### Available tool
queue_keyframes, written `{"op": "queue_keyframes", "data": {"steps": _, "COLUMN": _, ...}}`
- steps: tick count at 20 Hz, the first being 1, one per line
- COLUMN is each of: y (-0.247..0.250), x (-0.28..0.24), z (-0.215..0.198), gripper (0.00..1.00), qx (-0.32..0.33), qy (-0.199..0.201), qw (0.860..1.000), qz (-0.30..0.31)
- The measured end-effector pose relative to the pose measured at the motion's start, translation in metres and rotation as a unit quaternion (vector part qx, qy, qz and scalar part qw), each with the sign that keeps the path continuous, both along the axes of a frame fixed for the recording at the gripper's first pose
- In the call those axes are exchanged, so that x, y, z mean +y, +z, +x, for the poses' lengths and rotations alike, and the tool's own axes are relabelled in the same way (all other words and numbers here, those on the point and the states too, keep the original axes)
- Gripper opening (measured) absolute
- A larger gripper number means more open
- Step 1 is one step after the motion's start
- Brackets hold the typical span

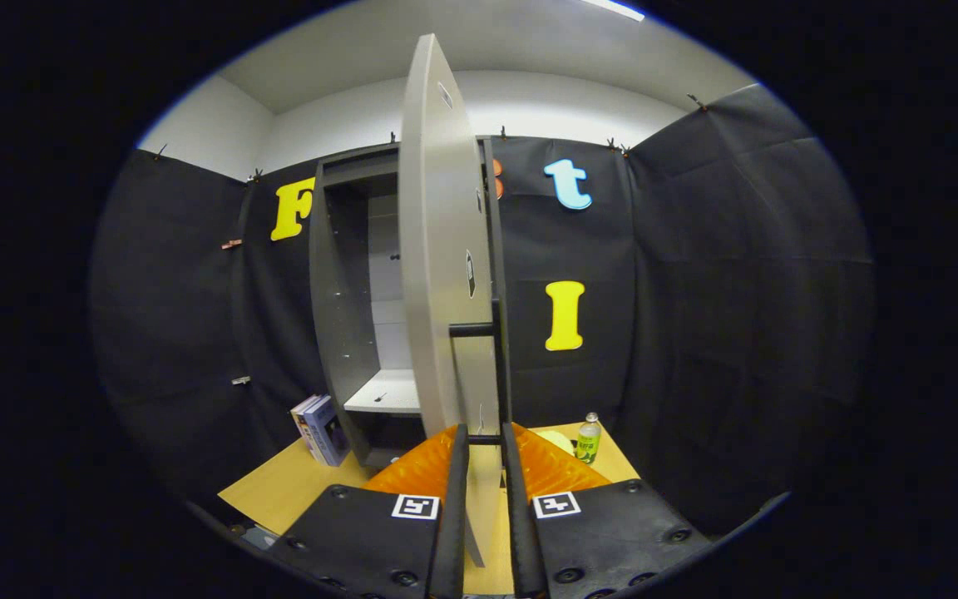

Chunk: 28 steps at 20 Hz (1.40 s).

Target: Open the shoe cabinet door, grab the shoes and put them into the shoe cabinet, then close the shoe cabinet door.

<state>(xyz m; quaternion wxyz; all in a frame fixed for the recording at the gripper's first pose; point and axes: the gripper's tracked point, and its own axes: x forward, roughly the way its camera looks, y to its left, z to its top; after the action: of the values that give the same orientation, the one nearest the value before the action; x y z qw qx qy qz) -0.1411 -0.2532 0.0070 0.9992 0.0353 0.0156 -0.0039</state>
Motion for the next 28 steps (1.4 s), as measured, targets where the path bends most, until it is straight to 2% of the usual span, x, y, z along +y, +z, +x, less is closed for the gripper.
{"op": "queue_keyframes", "data": {"steps": 4, "y": -0.007, "x": 0.0, "z": -0.015, "gripper": 0.26, "qx": 0.003, "qy": -0.01, "qw": 1.0, "qz": -0.01}}
{"op": "queue_keyframes", "data": {"steps": 12, "y": -0.031, "x": 0.047, "z": -0.022, "gripper": 0.26, "qx": 0.031, "qy": 0.04, "qw": 0.999, "qz": -0.002}}
{"op": "queue_keyframes", "data": {"steps": 22, "y": -0.075, "x": 0.135, "z": 0.008, "gripper": 0.27, "qx": 0.08, "qy": 0.069, "qw": 0.994, "qz": 0.0}}
{"op": "queue_keyframes", "data": {"steps": 26, "y": -0.114, "x": 0.179, "z": 0.028, "gripper": 0.27, "qx": 0.121, "qy": 0.077, "qw": 0.99, "qz": -0.002}}
{"op": "queue_keyframes", "data": {"steps": 28, "y": -0.143, "x": 0.19, "z": 0.039, "gripper": 0.27, "qx": 0.147, "qy": 0.064, "qw": 0.987, "qz": -0.005}}
